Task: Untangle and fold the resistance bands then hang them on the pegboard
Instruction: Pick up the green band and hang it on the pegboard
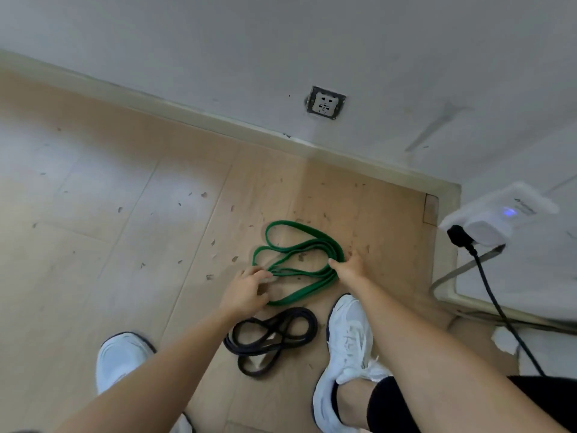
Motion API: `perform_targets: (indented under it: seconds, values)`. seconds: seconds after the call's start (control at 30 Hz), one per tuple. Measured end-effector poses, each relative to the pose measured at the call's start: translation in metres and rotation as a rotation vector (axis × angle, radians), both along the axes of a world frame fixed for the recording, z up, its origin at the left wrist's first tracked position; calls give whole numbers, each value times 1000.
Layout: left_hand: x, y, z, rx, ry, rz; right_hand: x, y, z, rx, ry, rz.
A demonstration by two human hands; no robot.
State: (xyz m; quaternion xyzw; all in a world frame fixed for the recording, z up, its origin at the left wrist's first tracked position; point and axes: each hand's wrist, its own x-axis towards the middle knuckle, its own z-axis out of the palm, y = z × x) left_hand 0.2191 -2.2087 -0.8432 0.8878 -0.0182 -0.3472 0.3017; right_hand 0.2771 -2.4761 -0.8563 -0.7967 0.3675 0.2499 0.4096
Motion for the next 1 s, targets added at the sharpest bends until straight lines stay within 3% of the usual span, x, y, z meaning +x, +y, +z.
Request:
perform_targets:
  seconds: [0.23, 0.33, 0.5, 0.57, 0.7, 0.87, 1.0]
  values:
    - [-9, 4, -18, -101, 26, 64, 2, 10, -26, 101, 71, -232]
    - [-3, 9, -21, -123, 68, 94, 6, 14, -13, 109, 101, -175]
    - [13, 25, -15, -180, 186, 122, 13, 21, 8, 157, -24, -94]
    - [22, 31, -8, -184, 130, 219, 18, 24, 16, 191, -70, -38]
    - [49, 44, 28, -189, -170, 541, 36, 42, 51, 321, -160, 118]
    - [83, 55, 81, -125, -404, 332, 54, 84, 103, 289, -283, 385]
    - [99, 67, 114, -47, -387, 94, 55, 117, 130, 251, -383, 608]
